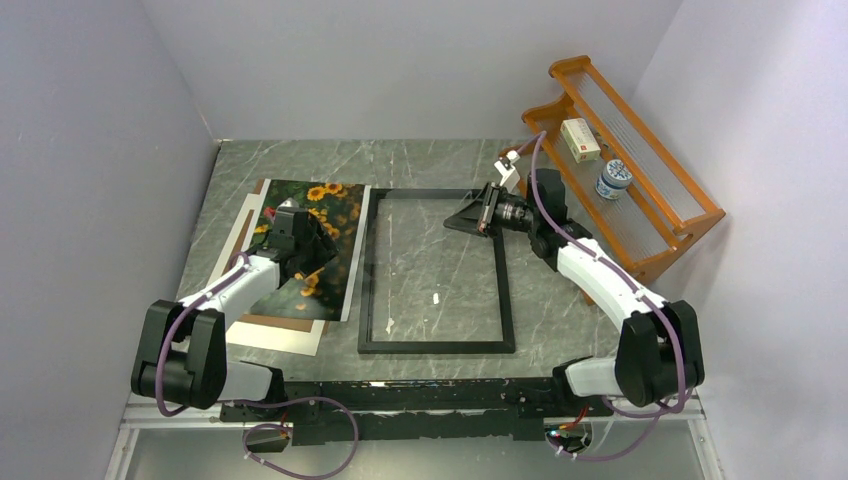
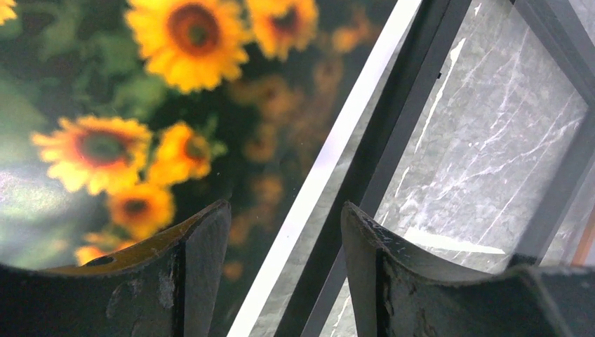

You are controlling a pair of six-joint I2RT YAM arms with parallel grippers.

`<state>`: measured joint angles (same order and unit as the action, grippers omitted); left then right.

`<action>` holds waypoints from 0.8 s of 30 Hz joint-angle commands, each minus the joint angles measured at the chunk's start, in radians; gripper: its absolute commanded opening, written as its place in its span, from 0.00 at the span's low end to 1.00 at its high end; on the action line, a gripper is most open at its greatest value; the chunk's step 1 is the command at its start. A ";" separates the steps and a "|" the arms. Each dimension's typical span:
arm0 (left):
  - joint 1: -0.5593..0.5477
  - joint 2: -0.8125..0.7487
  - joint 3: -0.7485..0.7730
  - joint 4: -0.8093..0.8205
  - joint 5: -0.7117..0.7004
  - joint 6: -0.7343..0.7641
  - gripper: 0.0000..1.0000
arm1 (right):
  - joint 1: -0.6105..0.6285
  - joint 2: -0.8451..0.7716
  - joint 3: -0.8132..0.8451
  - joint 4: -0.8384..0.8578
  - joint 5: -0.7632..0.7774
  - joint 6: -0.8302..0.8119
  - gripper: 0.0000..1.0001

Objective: Put the photo into the frame
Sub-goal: Place the photo frame item in the photo frame.

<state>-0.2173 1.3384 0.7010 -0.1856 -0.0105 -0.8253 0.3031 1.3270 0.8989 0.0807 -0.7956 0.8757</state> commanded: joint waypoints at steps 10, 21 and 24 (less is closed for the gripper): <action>0.015 -0.015 -0.006 -0.016 -0.009 -0.016 0.68 | 0.003 0.073 -0.024 -0.001 0.022 -0.182 0.00; 0.015 0.113 0.005 0.128 0.281 0.114 0.71 | -0.078 0.195 -0.088 0.010 0.027 -0.305 0.00; 0.015 0.149 0.008 0.150 0.339 0.137 0.72 | -0.100 0.202 -0.094 -0.020 0.041 -0.328 0.00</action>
<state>-0.2050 1.4548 0.6907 -0.1074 0.1982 -0.7525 0.2249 1.5284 0.7990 0.0700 -0.7670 0.6247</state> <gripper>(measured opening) 0.712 0.010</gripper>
